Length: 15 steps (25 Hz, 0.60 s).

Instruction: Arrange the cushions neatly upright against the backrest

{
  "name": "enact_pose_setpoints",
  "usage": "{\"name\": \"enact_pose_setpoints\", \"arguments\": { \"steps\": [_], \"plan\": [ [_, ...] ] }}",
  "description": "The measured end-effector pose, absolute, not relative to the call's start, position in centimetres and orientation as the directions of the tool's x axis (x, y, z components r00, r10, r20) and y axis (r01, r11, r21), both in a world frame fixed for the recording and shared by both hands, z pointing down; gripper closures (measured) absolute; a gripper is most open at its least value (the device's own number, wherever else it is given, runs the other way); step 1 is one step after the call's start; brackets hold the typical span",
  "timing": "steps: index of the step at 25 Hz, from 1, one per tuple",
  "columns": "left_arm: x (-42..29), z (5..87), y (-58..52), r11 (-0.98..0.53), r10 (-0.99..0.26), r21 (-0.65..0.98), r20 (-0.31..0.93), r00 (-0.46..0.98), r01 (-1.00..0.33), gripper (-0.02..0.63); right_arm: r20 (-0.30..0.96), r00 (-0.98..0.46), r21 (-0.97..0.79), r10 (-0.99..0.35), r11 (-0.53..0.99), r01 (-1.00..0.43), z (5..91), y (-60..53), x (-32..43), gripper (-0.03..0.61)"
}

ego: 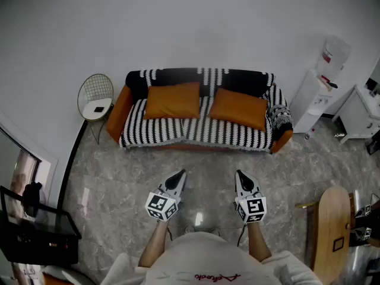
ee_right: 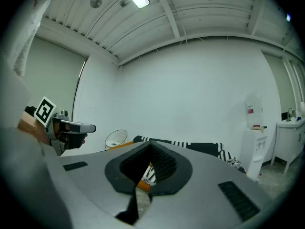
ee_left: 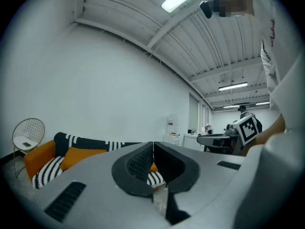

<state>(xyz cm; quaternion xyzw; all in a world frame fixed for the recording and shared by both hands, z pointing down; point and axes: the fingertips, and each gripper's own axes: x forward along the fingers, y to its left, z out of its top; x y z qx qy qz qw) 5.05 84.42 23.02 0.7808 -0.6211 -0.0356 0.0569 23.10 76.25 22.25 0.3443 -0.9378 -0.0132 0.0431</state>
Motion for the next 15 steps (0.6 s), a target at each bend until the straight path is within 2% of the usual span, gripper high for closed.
{"name": "enact_pose_setpoints", "arguments": {
  "steps": [15],
  "plan": [
    [9.2, 21.9, 82.7, -0.223, -0.974, 0.106, 0.01, 0.225, -0.969, 0.581, 0.048, -0.78, 0.038, -0.623, 0.782, -0.622, 21.6, 75.1, 27.0, 0.551]
  ]
}}
